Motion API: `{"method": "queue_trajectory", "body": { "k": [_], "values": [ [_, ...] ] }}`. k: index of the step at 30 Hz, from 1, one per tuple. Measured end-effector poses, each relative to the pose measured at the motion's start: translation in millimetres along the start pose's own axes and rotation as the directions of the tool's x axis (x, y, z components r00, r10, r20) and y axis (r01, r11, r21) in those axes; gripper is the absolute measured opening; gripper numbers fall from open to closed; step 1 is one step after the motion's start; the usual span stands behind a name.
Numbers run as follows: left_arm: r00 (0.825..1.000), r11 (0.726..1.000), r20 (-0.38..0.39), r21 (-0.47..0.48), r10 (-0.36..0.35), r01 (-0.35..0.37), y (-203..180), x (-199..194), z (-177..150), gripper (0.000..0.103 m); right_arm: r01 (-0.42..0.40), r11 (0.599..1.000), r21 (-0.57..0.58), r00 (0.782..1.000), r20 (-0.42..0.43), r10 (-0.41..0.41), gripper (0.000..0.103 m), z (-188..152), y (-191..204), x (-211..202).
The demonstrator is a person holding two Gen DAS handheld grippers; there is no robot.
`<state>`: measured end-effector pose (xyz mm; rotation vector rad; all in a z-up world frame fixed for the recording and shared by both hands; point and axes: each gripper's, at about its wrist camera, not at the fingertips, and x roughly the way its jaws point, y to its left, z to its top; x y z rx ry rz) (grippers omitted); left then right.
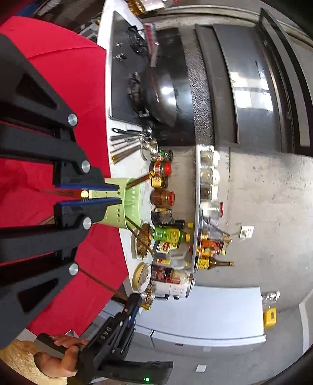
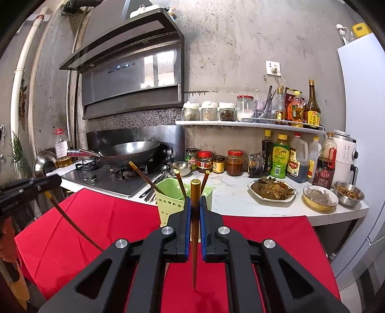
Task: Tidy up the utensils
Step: 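Carry both upright chopsticks above the green holder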
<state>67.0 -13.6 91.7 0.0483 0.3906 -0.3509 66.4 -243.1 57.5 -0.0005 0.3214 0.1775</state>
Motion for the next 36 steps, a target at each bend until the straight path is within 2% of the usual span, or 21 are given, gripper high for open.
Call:
{"method": "queue_trajectory", "body": {
  "k": [3, 7, 17, 22, 29, 32, 36],
  "values": [
    [1.000, 1.000, 0.018, 0.024, -0.005, 0.005, -7.5, 4.7, 1.0, 0.006, 0.001, 1.000, 0.011, 1.000, -0.008, -0.001, 0.007, -1.2, -3.4, 2.6],
    [0.999, 1.000, 0.021, -0.001, -0.031, 0.031, -7.3, 11.6, 0.6, 0.006, -0.002, 1.000, 0.015, 1.000, -0.025, 0.002, 0.007, -5.4, -5.4, 7.7],
    [0.999, 1.000, -0.053, -0.015, 0.005, -0.006, -3.9, 41.9, -23.5, 0.006, -0.007, 0.999, 0.031, 0.999, -0.031, 0.008, 0.007, -9.3, -8.2, 14.0],
    [0.996, 1.000, -0.092, -0.025, 0.013, -0.016, 0.9, 50.1, -35.4, 0.006, -0.019, 1.000, 0.023, 0.996, -0.085, 0.021, 0.007, -22.7, -3.6, 27.8],
    [0.990, 0.999, -0.141, -0.038, 0.026, -0.031, 6.0, 53.9, -53.7, 0.006, 0.010, 1.000, -0.024, 0.995, -0.102, -0.013, 0.007, -32.3, 4.9, 22.5],
    [0.990, 0.997, -0.131, -0.052, 0.043, -0.050, 7.5, 48.8, -55.8, 0.006, 0.016, 1.000, -0.027, 0.997, -0.081, -0.018, 0.007, -32.9, 3.9, 16.3],
    [0.995, 0.996, -0.087, -0.067, 0.048, -0.054, 10.3, 44.7, -39.1, 0.006, 0.037, 0.999, -0.024, 0.998, -0.041, -0.038, 0.007, -19.9, -3.1, 18.2]
  ]
}}
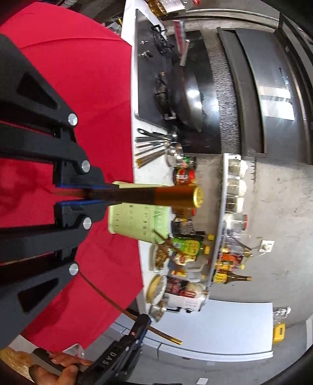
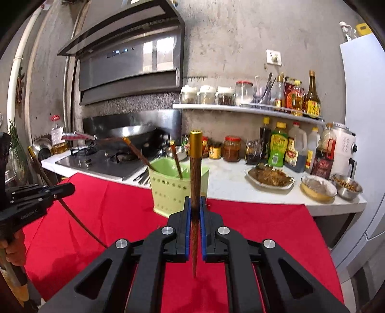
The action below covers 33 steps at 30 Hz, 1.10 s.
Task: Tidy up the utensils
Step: 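Carry both upright chopsticks above the green holder, then lower both chopsticks into the green holder and open both grippers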
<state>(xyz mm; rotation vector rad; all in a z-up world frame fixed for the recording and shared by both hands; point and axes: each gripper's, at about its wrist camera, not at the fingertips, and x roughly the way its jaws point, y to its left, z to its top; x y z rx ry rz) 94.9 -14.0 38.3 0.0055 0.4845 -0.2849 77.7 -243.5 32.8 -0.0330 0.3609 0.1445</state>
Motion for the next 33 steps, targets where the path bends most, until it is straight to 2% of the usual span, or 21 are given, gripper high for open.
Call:
{"method": "queue_trajectory", "body": {
  "k": [4, 8, 11, 15, 19, 23, 27, 29, 31, 32, 33],
  "values": [
    [0.998, 1.000, 0.056, 0.008, -0.009, 0.009, -4.7, 5.6, 34.1, 0.006, 0.015, 1.000, 0.004, 0.999, 0.036, -0.015, 0.007, 24.6, -11.0, 9.8],
    [0.990, 0.999, 0.140, 0.014, -0.031, 0.029, -12.5, 10.8, 77.6, 0.006, 0.047, 0.999, -0.014, 0.994, 0.101, -0.046, 0.007, 60.1, -18.6, 20.0],
    [0.979, 0.999, 0.200, 0.016, -0.048, 0.046, -18.5, 14.3, 111.5, 0.006, 0.062, 0.998, -0.025, 0.985, 0.164, -0.057, 0.007, 94.2, -23.2, 30.8],
    [0.971, 0.999, 0.236, 0.011, -0.049, 0.048, -22.0, 33.9, 150.6, 0.006, 0.045, 0.999, -0.028, 0.971, 0.237, -0.037, 0.007, 130.0, -26.0, 42.9],
    [0.981, 0.999, 0.186, 0.008, -0.046, 0.045, -22.0, 75.5, 165.5, 0.006, -0.023, 1.000, -0.008, 0.972, 0.235, 0.024, 0.007, 146.2, -27.5, 68.8],
    [0.995, 0.998, 0.074, 0.001, -0.060, 0.060, -18.6, 128.7, 156.3, 0.006, -0.103, 0.995, 0.016, 0.987, 0.127, 0.101, 0.007, 132.1, -26.5, 110.0],
    [0.998, 0.998, -0.006, -0.006, -0.068, 0.068, -13.2, 163.3, 142.0, 0.006, -0.098, 0.995, -0.001, 0.994, 0.049, 0.098, 0.007, 112.7, -21.9, 135.5],
    [0.998, 0.998, -0.020, -0.014, -0.066, 0.066, -10.7, 168.1, 135.1, 0.006, -0.114, 0.993, 0.010, 0.993, 0.011, 0.113, 0.008, 105.3, -23.1, 145.4],
    [0.998, 0.998, -0.021, -0.012, -0.061, 0.061, -10.9, 170.4, 132.3, 0.006, -0.121, 0.993, 0.013, 0.993, -0.003, 0.121, 0.012, 102.4, -22.6, 147.2],
    [0.998, 0.998, -0.020, -0.013, -0.054, 0.054, -10.5, 170.5, 134.0, 0.009, -0.117, 0.993, 0.017, 0.993, 0.001, 0.117, 0.027, 103.3, -23.0, 145.1],
    [0.998, 0.998, -0.017, -0.017, -0.053, 0.053, -10.3, 168.1, 135.1, 0.021, -0.110, 0.994, 0.019, 0.994, 0.010, 0.110, 0.047, 103.8, -22.5, 141.5]
  ]
}}
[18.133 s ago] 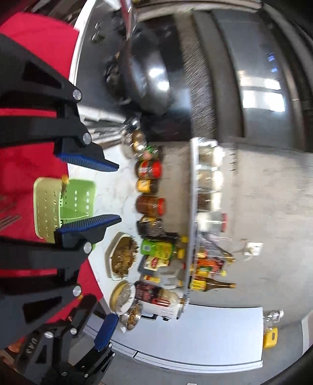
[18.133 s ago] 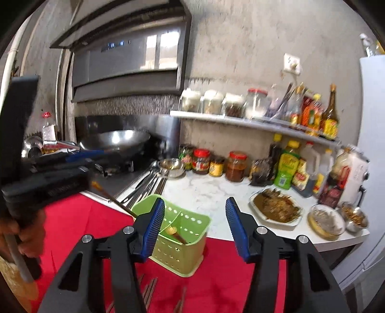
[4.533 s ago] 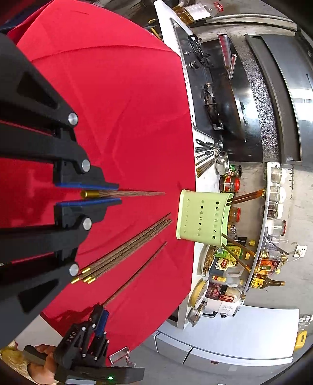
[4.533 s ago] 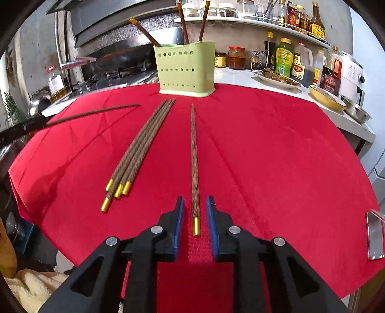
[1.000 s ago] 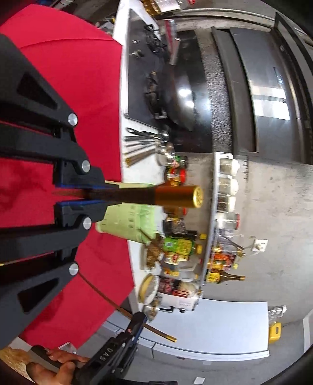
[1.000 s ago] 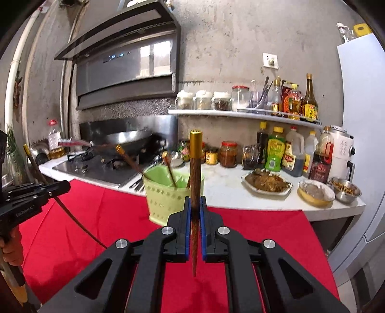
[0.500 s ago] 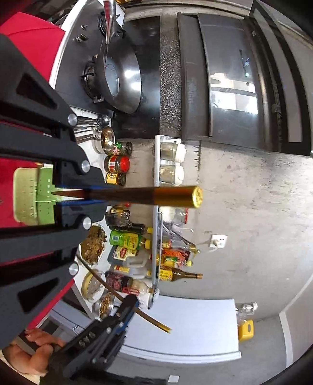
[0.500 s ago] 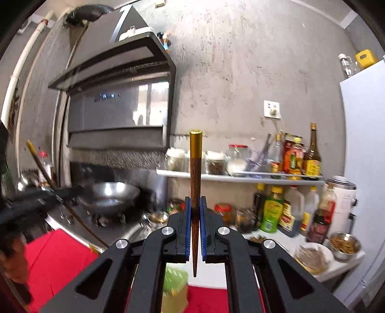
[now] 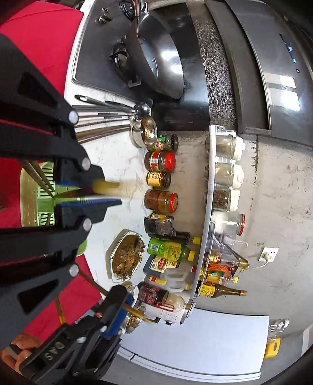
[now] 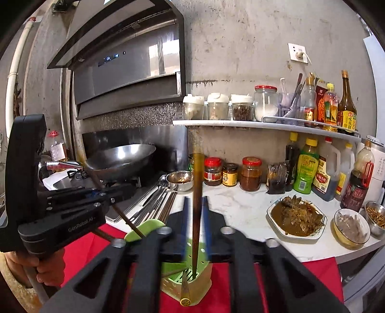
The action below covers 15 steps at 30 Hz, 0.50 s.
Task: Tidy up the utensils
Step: 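Lower both chopsticks into the green holder and open both grippers, then move both open grippers back down toward the remaining chopsticks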
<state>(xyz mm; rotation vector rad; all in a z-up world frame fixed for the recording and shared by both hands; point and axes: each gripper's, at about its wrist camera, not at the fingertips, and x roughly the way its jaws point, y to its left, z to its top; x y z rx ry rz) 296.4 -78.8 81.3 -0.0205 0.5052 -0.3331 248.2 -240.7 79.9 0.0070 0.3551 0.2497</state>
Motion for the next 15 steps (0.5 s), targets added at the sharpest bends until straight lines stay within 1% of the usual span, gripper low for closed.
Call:
{"method": "queue_trajectory", "body": {
  "k": [1, 2, 3, 7, 8, 9, 11, 13, 15],
  "values": [
    [1.000, 1.000, 0.013, -0.010, -0.006, 0.006, 0.5, -7.3, 1.9, 0.029, 0.006, 1.000, 0.001, 1.000, 0.014, -0.006, 0.051, 2.8, 0.3, -6.5],
    [0.999, 1.000, 0.034, -0.016, -0.010, 0.010, 1.0, -16.4, 4.5, 0.043, 0.010, 1.000, -0.002, 1.000, 0.027, -0.010, 0.052, 6.9, 0.9, -14.5],
    [0.998, 1.000, 0.059, -0.017, -0.009, 0.010, 0.1, -26.5, 7.6, 0.047, 0.022, 1.000, -0.007, 0.999, 0.040, -0.021, 0.051, 10.6, 1.4, -22.5],
    [0.988, 1.000, 0.151, 0.000, 0.025, -0.025, -6.5, -84.8, 17.6, 0.048, 0.057, 0.998, -0.023, 0.994, 0.094, -0.054, 0.051, 21.7, 7.2, -64.3],
    [0.986, 0.999, 0.161, 0.001, 0.043, -0.044, -8.1, -96.2, 17.8, 0.052, 0.070, 0.997, -0.030, 0.992, 0.105, -0.066, 0.051, 22.4, 9.8, -77.3],
    [0.982, 0.997, 0.170, 0.000, 0.082, -0.083, -9.2, -113.2, 14.9, 0.056, 0.077, 0.996, -0.035, 0.991, 0.113, -0.072, 0.051, 22.3, 11.5, -89.0],
    [0.978, 0.994, 0.179, 0.000, 0.104, -0.105, -10.2, -134.4, 7.5, 0.059, 0.083, 0.996, -0.039, 0.990, 0.115, -0.078, 0.051, 19.2, 14.8, -110.9],
    [0.974, 0.988, 0.168, 0.005, 0.151, -0.154, -9.6, -156.4, -8.4, 0.062, 0.079, 0.996, -0.037, 0.992, 0.099, -0.075, 0.051, 11.0, 17.4, -127.0],
    [0.972, 0.983, 0.147, 0.002, 0.182, -0.184, -7.3, -172.5, -29.2, 0.065, 0.072, 0.997, -0.035, 0.994, 0.080, -0.069, 0.051, -3.4, 21.3, -143.1]
  ]
}}
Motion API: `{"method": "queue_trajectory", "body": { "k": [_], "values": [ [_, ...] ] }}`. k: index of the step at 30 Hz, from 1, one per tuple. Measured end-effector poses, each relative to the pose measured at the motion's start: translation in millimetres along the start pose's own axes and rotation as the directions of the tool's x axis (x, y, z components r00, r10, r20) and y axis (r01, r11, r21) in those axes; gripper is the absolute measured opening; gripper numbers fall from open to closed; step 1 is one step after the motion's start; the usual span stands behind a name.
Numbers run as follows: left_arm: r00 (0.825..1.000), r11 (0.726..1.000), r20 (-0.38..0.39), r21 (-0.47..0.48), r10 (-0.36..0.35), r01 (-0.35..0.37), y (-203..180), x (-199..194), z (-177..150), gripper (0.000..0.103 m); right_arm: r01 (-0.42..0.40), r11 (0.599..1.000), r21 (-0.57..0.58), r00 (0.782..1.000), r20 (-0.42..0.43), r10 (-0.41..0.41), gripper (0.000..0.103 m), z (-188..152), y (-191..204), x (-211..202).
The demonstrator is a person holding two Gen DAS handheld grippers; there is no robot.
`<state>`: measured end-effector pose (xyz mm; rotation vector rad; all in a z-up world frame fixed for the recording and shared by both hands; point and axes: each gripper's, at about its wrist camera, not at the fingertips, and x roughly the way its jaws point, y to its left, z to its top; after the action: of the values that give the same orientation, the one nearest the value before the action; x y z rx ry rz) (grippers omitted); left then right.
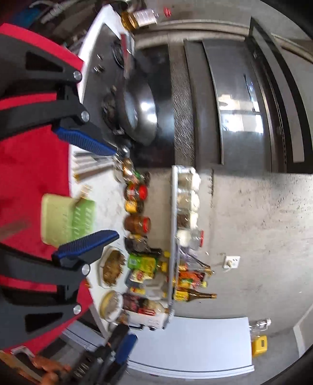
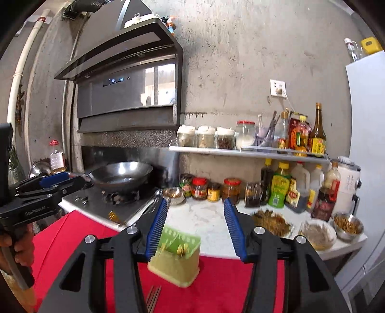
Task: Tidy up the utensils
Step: 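Move both open grippers back down toward the remaining chopsticks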
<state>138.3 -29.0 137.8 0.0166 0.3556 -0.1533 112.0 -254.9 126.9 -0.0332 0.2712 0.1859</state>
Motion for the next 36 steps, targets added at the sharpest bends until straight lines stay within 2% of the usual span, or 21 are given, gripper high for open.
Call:
{"method": "queue_trajectory", "body": {
  "k": [4, 8, 10, 12, 17, 20, 25, 29, 31, 33, 36],
  "values": [
    [0.995, 0.999, -0.098, 0.012, 0.036, -0.035, 10.2, -16.9, -48.2, 0.065, -0.011, 1.000, -0.009, 0.998, -0.056, 0.010, 0.051, -41.1, 11.9, -25.2],
    [0.979, 0.998, -0.194, 0.032, 0.058, -0.053, 17.3, -22.5, -104.9, 0.065, -0.023, 1.000, -0.019, 0.991, -0.130, 0.021, 0.051, -97.6, 30.2, -40.6],
    [0.965, 0.998, -0.253, 0.035, 0.065, -0.058, 21.5, -22.7, -134.9, 0.065, -0.035, 0.999, -0.011, 0.984, -0.173, 0.032, 0.051, -122.5, 37.5, -41.4],
    [0.943, 0.998, -0.327, 0.021, 0.055, -0.051, 26.9, -19.4, -166.0, 0.065, -0.042, 0.999, -0.007, 0.974, -0.222, 0.039, 0.051, -148.4, 46.1, -39.1],
    [0.908, 0.997, -0.412, 0.014, 0.078, -0.079, 38.5, -16.0, -214.2, 0.065, -0.065, 0.998, 0.024, 0.942, -0.329, 0.070, 0.051, -196.5, 59.3, -28.2],
    [0.895, 0.997, -0.441, -0.008, 0.064, -0.075, 45.5, -15.7, -225.1, 0.065, -0.067, 0.996, 0.055, 0.925, -0.371, 0.083, 0.051, -213.7, 61.6, -23.1],
    [0.895, 0.995, -0.436, 0.008, 0.096, -0.103, 50.5, -14.7, -227.6, 0.065, -0.066, 0.994, 0.083, 0.902, -0.420, 0.095, 0.051, -228.0, 63.5, -14.3],
    [0.888, 0.996, -0.453, -0.012, 0.074, -0.089, 52.4, -10.2, -229.6, 0.065, -0.071, 0.994, 0.078, 0.886, -0.452, 0.099, 0.050, -233.0, 69.9, -5.1],
    [0.886, 0.996, -0.459, -0.011, 0.071, -0.086, 50.7, -8.8, -230.8, 0.065, -0.077, 0.995, 0.066, 0.878, -0.469, 0.099, 0.041, -234.5, 75.9, -0.2],
    [0.883, 0.996, -0.464, -0.010, 0.069, -0.083, 50.2, -6.0, -232.0, 0.065, -0.080, 0.995, 0.065, 0.869, -0.485, 0.102, 0.024, -235.1, 79.5, 4.6],
    [0.878, 0.997, -0.474, -0.008, 0.066, -0.080, 49.7, -3.6, -234.6, 0.065, -0.093, 0.993, 0.068, 0.861, -0.496, 0.114, 0.016, -236.0, 81.6, 8.8]
  ]
}}
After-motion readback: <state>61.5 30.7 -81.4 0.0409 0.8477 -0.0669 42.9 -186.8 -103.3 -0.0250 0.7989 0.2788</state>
